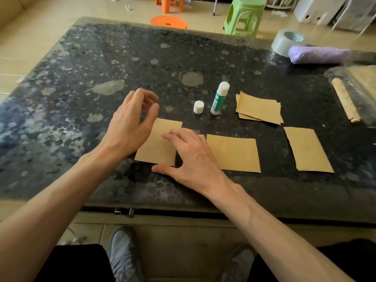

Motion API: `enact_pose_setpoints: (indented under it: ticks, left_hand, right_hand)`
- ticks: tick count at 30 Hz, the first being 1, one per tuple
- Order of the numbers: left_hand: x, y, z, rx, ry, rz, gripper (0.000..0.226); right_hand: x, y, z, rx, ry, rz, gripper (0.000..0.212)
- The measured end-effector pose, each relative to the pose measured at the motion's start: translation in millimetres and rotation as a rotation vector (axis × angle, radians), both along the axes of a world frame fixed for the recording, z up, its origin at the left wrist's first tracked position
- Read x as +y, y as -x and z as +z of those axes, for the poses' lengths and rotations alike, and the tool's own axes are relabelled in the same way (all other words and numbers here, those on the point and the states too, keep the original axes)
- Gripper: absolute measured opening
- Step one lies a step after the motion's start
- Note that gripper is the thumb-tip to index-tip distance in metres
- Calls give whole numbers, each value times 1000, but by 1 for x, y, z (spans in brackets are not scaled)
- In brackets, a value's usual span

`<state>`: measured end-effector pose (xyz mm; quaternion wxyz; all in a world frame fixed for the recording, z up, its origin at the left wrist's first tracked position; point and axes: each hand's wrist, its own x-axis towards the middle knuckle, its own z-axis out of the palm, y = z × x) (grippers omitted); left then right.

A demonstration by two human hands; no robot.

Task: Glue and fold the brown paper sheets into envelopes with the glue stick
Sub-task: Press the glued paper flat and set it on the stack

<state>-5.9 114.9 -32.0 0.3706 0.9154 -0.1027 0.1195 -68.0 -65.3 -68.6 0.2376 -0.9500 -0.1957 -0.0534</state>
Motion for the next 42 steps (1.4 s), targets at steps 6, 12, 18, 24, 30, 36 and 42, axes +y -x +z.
enact_pose_setpoints:
  ticks: [6, 12, 18, 24, 30, 36, 42]
  left_hand:
    - [14, -6, -2, 64, -75, -2, 25]
    - [14, -10, -13, 276, -261, -15, 68]
    - [0, -15, -5, 301, -18, 46, 38]
    - [-10, -10, 20, 390, 614, 53, 9]
    - [-37, 4, 25, 549, 926, -16, 13]
    - [-64, 16, 18, 625, 613, -163, 17]
    - [-76, 18, 6, 482, 309, -257, 8]
  right_hand:
    - [5, -1, 1, -149, 149, 8, 51]
    - [5, -1, 3, -135, 115, 3, 48]
    - [0, 1, 4, -108, -11, -64, 54]
    - [-25, -3, 23, 26, -460, -359, 67]
    - [-55, -3, 43, 473, -1006, -473, 23]
    - [-111, -6, 50, 437, -1091, -724, 13]
    - [-152, 8, 49, 401, -887, -794, 30]
